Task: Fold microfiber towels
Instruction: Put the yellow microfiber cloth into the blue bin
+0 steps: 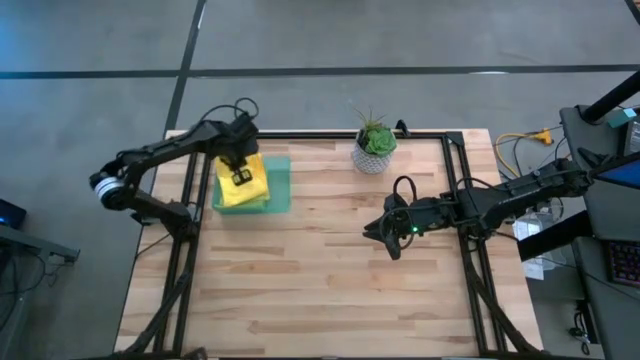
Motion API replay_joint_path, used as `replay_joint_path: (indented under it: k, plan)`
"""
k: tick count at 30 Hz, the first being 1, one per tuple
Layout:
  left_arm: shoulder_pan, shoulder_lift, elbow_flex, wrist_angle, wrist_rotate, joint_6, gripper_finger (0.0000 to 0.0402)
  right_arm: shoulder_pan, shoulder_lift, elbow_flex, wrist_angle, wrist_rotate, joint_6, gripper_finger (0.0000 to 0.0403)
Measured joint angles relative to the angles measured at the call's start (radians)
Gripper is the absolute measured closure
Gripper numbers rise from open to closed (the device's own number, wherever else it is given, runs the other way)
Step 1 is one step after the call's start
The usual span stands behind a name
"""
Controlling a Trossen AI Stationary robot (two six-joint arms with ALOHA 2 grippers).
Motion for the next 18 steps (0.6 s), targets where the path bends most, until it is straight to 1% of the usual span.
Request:
replay_joint_path:
  k: [2, 4, 6, 9, 12, 18]
  plan:
    - [0.032, -0.032, -0.03, -0.011, 0.004, 0.0, 0.0401, 0.0, 0.0, 0.0, -0.001, 0.004, -0.003, 0.0298]
    - [0.058, -0.062, -0.062, 0.014, 0.029, 0.0, 0.0401, 0.0, 0.0, 0.0, -0.002, 0.007, -0.014, 0.0298]
    - [0.072, -0.077, -0.089, 0.057, 0.063, 0.0, 0.0401, 0.0, 0.0, 0.0, -0.002, 0.007, -0.029, 0.0298]
    - [0.072, -0.078, -0.096, 0.144, 0.131, -0.007, 0.0401, 0.0, 0.0, 0.0, -0.002, 0.007, -0.042, 0.0298]
    - [0.066, -0.063, -0.089, 0.197, 0.199, -0.035, 0.0402, 0.0, 0.0, 0.0, -0.003, 0.007, -0.044, 0.0298]
    - [0.055, -0.003, -0.09, 0.227, 0.218, -0.053, 0.0402, 0.0, 0.0, 0.0, -0.002, 0.007, -0.026, 0.0298]
